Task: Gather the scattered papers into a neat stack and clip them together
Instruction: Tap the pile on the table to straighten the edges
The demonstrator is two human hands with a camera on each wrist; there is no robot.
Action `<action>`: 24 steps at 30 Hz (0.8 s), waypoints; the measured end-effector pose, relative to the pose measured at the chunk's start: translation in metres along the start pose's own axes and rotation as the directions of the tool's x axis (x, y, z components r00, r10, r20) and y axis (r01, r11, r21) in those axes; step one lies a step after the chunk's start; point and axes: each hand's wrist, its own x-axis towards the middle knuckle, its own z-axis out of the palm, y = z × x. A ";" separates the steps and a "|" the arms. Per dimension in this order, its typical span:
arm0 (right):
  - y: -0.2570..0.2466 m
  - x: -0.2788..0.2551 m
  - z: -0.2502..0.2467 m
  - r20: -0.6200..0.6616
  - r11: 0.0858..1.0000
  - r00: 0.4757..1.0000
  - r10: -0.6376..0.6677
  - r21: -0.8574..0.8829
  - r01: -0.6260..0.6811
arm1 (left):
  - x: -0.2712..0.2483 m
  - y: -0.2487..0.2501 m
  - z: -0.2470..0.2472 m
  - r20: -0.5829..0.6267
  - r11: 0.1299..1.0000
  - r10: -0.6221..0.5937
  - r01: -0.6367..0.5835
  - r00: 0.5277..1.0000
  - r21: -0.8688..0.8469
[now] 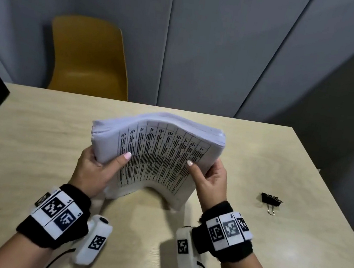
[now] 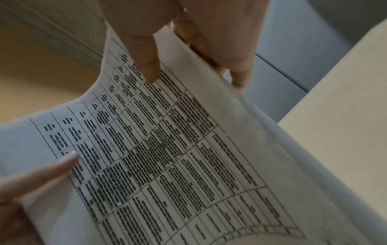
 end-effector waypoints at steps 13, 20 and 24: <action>-0.052 0.003 0.002 0.132 0.744 0.901 -0.413 -0.521 0.418 | -0.006 0.046 -0.004 0.034 0.747 0.435 -0.382 0.900 0.544; -0.054 -0.001 0.002 0.148 0.726 0.885 -0.441 -0.521 0.449 | -0.007 0.050 -0.010 0.098 0.710 0.421 -0.394 0.902 0.584; -0.057 0.004 -0.006 0.170 0.715 0.861 -0.479 -0.494 0.495 | -0.003 0.056 -0.018 0.108 0.682 0.454 -0.423 0.884 0.596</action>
